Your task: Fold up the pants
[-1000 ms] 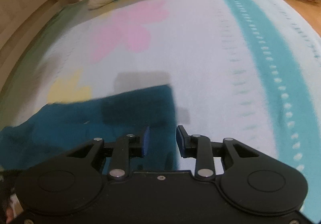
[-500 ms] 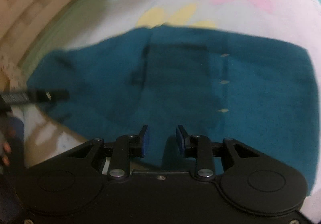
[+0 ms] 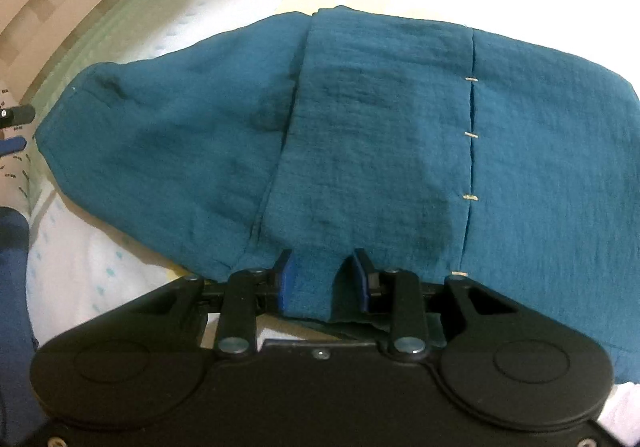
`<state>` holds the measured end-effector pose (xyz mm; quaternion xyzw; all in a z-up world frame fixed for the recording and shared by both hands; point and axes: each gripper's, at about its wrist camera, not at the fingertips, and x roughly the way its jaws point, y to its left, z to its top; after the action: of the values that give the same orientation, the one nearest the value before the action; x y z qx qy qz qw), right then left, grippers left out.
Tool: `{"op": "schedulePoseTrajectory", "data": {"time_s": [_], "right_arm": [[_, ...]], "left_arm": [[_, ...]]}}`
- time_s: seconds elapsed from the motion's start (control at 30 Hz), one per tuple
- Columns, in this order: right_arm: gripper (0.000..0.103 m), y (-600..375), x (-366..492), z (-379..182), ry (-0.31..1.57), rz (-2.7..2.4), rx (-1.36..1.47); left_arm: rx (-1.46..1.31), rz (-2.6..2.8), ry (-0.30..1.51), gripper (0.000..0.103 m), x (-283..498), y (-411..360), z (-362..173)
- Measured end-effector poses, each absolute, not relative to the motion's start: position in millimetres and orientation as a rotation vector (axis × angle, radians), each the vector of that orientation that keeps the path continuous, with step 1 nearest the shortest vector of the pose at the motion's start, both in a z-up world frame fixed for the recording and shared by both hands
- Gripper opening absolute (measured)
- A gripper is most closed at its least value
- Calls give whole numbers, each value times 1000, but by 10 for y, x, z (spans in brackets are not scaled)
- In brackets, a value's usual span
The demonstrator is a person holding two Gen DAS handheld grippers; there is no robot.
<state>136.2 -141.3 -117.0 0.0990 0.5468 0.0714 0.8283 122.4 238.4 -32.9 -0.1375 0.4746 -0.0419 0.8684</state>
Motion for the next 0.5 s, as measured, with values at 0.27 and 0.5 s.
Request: {"op": "schedulePoseTrajectory", "data": {"time_s": [0.27,0.5], "right_arm": [[42,-1377,1374,-1165,1169,155,208],[42,-1386,1382,-1171,1173,160,219]], "left_arm": [[-321,-113,1080,74,1240,2329,-672],[-329,-85,1089,80,1253,2336,-964]]}}
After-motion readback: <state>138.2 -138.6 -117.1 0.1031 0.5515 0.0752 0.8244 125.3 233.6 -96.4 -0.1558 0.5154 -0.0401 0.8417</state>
